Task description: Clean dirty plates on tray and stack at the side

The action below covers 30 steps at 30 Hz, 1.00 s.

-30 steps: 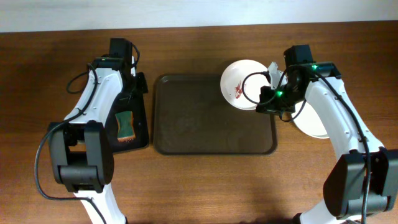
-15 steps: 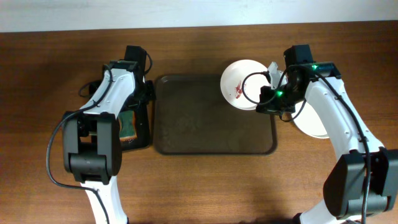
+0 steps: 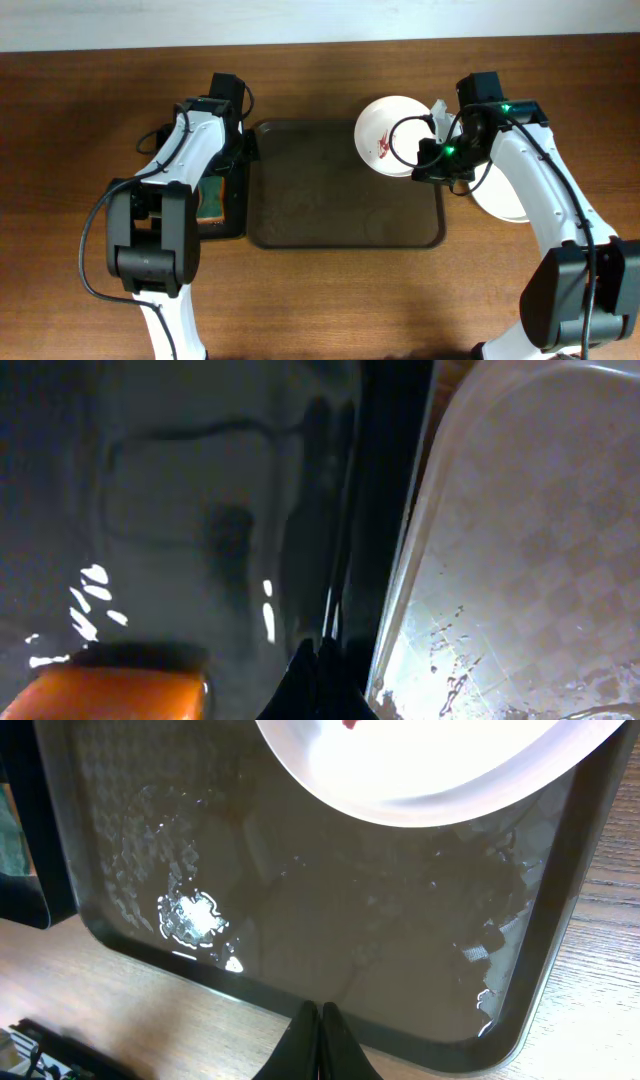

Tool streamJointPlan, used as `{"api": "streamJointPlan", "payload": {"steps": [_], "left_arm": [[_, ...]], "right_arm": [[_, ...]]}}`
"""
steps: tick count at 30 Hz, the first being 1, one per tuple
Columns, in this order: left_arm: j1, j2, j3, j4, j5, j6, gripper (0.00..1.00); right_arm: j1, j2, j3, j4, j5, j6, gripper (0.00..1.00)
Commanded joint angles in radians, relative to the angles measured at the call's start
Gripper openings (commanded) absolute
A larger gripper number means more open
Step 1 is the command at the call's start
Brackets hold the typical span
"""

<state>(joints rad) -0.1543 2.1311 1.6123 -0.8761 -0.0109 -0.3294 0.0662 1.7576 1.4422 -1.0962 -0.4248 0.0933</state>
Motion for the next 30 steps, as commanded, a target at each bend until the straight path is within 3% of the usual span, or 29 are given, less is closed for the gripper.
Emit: {"api": "streamJointPlan", "payload": {"steps": [1,4,5,6,7,8,10,12,15,22,30], "left_arm": [[-0.005,0.006,0.008,0.003,0.035,0.017,0.0],[-0.005,0.006,0.008,0.002,0.034,0.036,0.0],[-0.005,0.005,0.01,0.0,0.034,0.043,0.0],[-0.005,0.001,0.011,-0.003,0.032,0.054,0.0],[-0.003,-0.006,0.014,-0.008,0.028,0.061,0.05],[0.002,-0.019,0.023,-0.021,0.024,0.062,0.11],[0.013,-0.044,0.042,-0.042,0.021,0.062,0.18],[0.034,-0.085,0.061,-0.073,0.021,0.062,0.37],[0.069,-0.151,0.066,-0.122,0.022,0.062,0.55],[0.136,-0.183,0.061,-0.223,0.021,0.062,0.58],[0.138,-0.183,0.06,-0.236,0.022,0.062,0.58]], "right_arm": [[0.006,-0.001,0.016,-0.001,-0.009,-0.011,0.04],[0.006,-0.001,0.016,0.0,-0.009,-0.011,0.05],[0.006,-0.001,0.016,0.0,-0.008,-0.011,0.1],[0.006,-0.001,0.016,0.003,-0.004,-0.011,0.22],[0.006,-0.001,0.016,0.011,0.022,-0.011,0.37],[0.006,-0.001,0.016,0.022,0.05,-0.011,0.45],[0.006,-0.001,0.016,0.046,0.087,-0.007,0.49],[0.006,0.0,0.016,0.082,0.111,0.019,0.52],[0.006,0.006,0.016,0.119,0.146,0.144,0.55],[0.006,0.124,0.016,0.203,0.149,0.34,0.56],[0.006,0.292,0.016,0.301,0.149,0.5,0.47]]}}
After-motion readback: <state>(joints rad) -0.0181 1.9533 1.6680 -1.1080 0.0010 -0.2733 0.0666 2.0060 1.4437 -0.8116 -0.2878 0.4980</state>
